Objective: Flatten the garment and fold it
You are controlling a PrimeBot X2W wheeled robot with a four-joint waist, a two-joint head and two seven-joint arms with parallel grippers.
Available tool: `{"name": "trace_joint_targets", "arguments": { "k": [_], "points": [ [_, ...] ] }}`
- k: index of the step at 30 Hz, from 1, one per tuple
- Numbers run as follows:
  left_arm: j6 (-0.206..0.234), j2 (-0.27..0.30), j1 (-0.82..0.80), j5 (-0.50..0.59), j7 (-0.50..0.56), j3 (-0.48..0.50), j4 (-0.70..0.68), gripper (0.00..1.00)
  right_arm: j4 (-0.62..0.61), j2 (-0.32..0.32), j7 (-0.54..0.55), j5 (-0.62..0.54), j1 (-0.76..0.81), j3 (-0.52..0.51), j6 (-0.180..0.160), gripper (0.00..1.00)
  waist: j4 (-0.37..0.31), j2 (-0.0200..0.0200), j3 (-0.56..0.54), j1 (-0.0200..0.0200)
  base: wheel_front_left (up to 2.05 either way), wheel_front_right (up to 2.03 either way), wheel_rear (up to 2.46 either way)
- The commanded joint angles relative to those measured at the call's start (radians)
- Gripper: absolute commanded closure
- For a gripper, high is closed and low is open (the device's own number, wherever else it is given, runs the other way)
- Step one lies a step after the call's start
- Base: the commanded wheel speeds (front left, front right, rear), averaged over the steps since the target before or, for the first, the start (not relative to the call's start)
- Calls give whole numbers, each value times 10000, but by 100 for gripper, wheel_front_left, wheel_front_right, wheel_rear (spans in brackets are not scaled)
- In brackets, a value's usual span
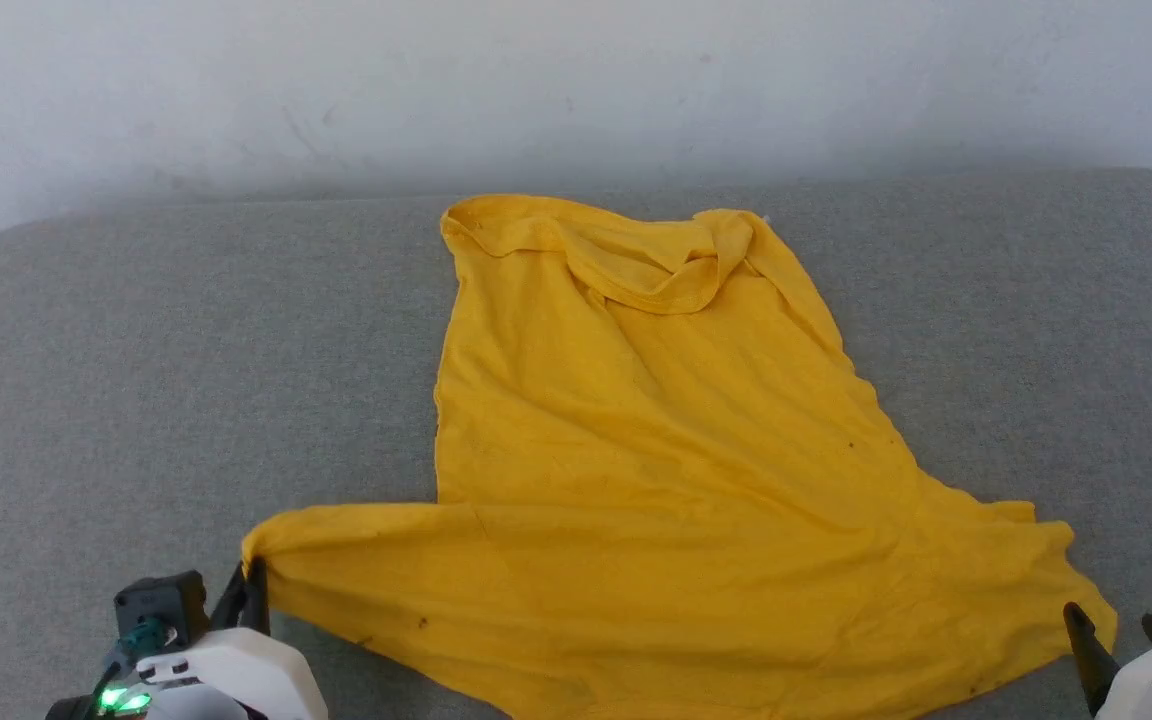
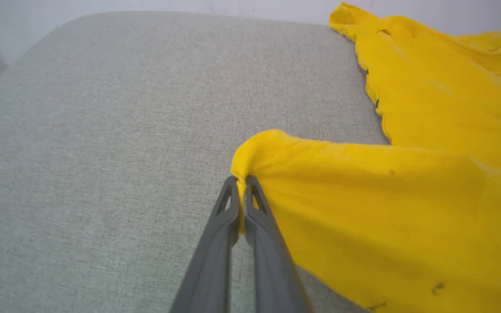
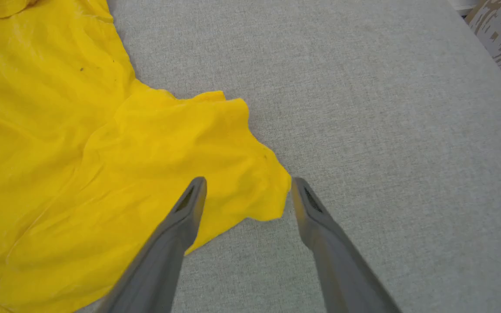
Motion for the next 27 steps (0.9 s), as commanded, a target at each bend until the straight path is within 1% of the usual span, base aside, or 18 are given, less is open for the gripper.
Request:
{"name": "trace_joint_targets", "arguments": {
  "k": [1,5,8,12,18,22,23,24,25,27],
  "points": [
    [117,15,102,-45,-150,106,-158,100,35,55,96,-65,41,-16,-17,0,81,-1,-51,1,0,0,0],
    [351,56,110,41,-416,244,-764,100,220,110,307,-133,-10,-53,-17,0,235,-1,-69,1,0,0,0],
    [411,81,140,63,-390,234,-1050,100,507,115,390,-274,-85,-74,-17,0,318,-1,-59,1,0,0,0],
    [374,94,207,78,-261,88,-1241,100,1033,57,628,-627,-154,-160,-17,0,414,-1,-23,1,0,0,0],
    [301,42,275,44,-155,-137,-1420,100,1642,92,345,-803,-504,-345,-17,0,502,-1,144,1,0,0,0],
    [285,64,256,35,-129,-204,-1503,100,2094,106,272,-891,-648,-296,-17,0,533,-1,300,1,0,0,0],
    [280,79,249,42,-108,-225,-1512,100,2227,105,291,-905,-659,-255,-17,45,540,-1,322,1,0,0,0],
    [273,95,243,47,-95,-244,-1522,100,2341,97,295,-907,-662,-196,-17,68,546,-1,338,1,0,0,0],
    [256,112,240,44,-77,-265,-1527,100,2425,86,273,-894,-667,-125,-17,100,549,-1,341,1,0,0,0],
    [211,153,241,17,-14,-299,-1532,100,2504,73,147,-797,-690,-23,-17,100,543,-1,320,1,0,0,0]
  ]
}}
